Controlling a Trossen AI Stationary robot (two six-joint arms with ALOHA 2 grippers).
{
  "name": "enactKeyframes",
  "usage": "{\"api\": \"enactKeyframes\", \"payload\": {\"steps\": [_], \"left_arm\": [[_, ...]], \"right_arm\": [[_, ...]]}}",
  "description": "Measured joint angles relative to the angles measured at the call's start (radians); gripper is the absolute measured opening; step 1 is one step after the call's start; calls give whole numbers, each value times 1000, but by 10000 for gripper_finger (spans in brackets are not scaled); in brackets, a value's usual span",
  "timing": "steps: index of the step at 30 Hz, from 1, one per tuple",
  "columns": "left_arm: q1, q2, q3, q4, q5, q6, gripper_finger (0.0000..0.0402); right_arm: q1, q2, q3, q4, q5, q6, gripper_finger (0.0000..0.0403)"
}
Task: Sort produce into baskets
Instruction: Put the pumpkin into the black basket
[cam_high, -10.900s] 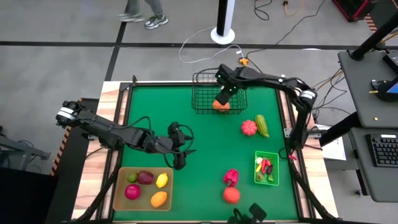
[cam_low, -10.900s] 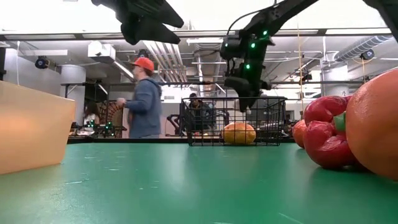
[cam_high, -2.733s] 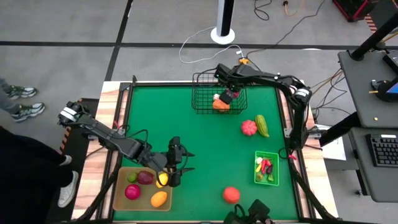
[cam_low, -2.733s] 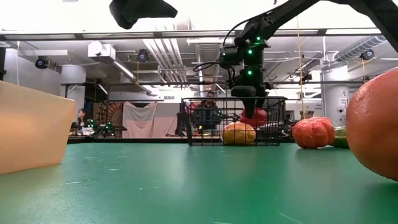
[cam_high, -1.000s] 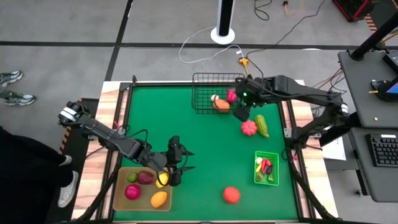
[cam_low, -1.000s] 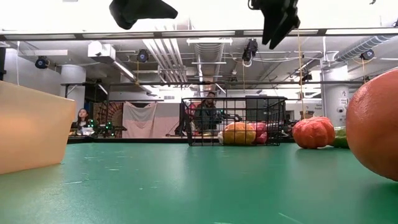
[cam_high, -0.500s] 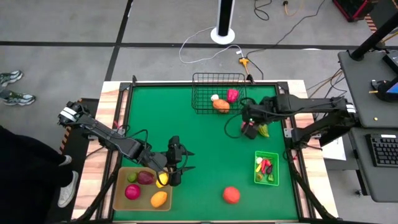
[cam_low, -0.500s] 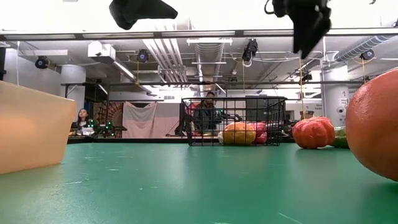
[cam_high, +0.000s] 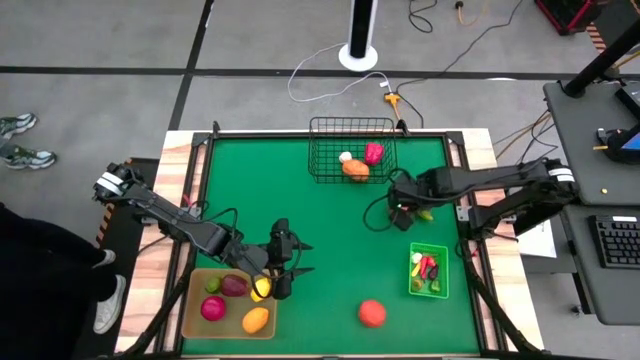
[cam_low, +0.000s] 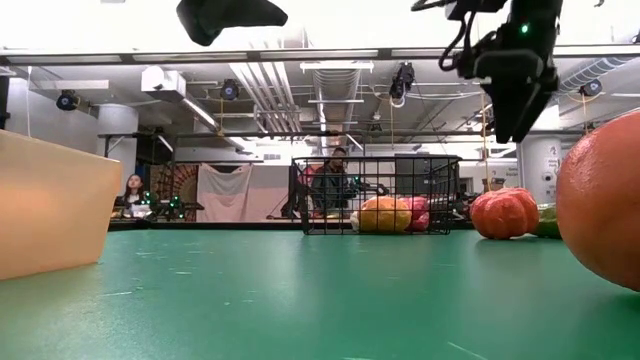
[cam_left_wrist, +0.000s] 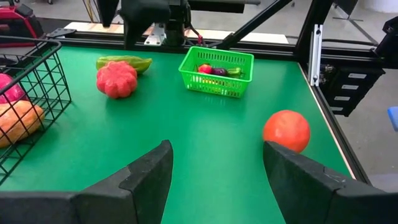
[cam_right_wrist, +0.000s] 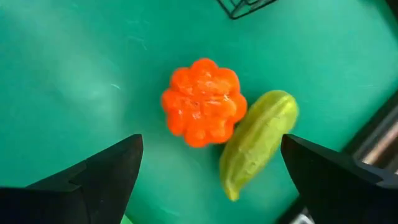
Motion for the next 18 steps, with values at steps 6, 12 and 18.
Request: {"api": "enactKeyframes", "payload": {"steps": [6, 12, 18], "left_arm": [[0, 0, 0, 4, 0, 0, 231], [0, 0, 0, 7, 0, 4, 231], [0, 0, 0, 7, 0, 8, 231]], "right_arm": [[-24, 2, -78, 107, 2, 27, 374], [-63, 8, -127, 152, 27, 29, 374], [-73, 10, -143, 173, 26, 26, 374]]}}
